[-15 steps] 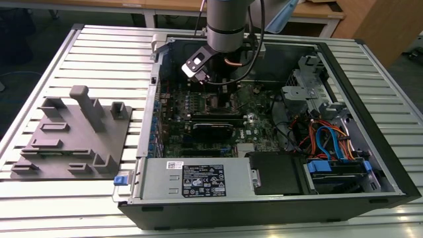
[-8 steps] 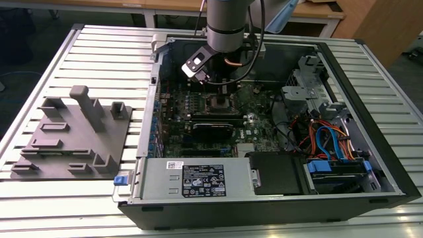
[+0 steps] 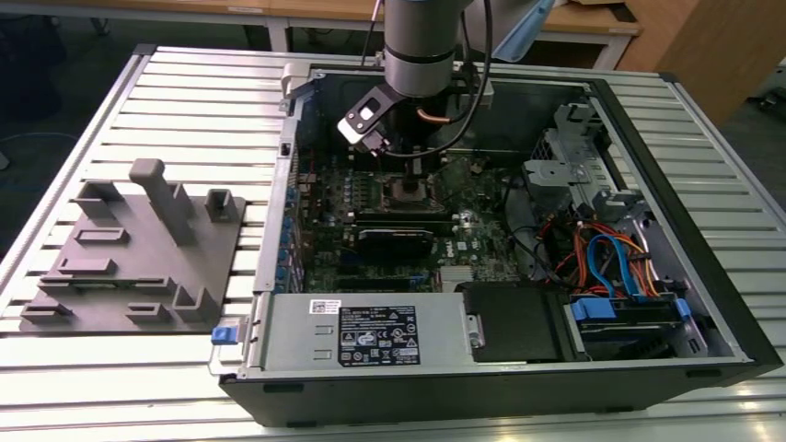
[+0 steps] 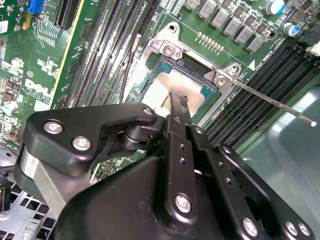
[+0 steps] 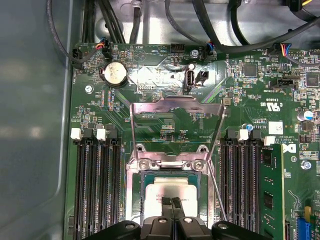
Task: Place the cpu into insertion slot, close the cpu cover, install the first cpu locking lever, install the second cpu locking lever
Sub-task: 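Close the cpu cover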
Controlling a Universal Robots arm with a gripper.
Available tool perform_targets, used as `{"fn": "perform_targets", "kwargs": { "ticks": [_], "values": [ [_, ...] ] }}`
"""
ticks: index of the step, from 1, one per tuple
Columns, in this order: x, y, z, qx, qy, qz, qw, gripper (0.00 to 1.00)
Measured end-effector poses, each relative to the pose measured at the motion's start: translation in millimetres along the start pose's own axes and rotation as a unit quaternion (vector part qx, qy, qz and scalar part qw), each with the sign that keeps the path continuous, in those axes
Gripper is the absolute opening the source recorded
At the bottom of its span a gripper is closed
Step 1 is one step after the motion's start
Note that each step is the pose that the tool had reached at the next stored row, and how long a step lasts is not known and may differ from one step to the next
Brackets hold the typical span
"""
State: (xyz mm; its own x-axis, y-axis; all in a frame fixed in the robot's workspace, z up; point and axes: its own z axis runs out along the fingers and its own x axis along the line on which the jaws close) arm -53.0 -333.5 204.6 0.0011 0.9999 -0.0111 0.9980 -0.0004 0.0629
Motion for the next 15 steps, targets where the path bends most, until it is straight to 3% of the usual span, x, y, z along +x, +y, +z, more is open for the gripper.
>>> {"fn": "perform_targets", "kwargs": {
  "ticks": [8, 15],
  "values": [
    [0.0, 0.0, -0.2, 0.0001, 0.0000, 0.000, 1.0000, 0.10],
    [-0.1, 0.4, -6.3, 0.0001, 0.0000, 0.000, 1.0000, 0.10]
  ]
}}
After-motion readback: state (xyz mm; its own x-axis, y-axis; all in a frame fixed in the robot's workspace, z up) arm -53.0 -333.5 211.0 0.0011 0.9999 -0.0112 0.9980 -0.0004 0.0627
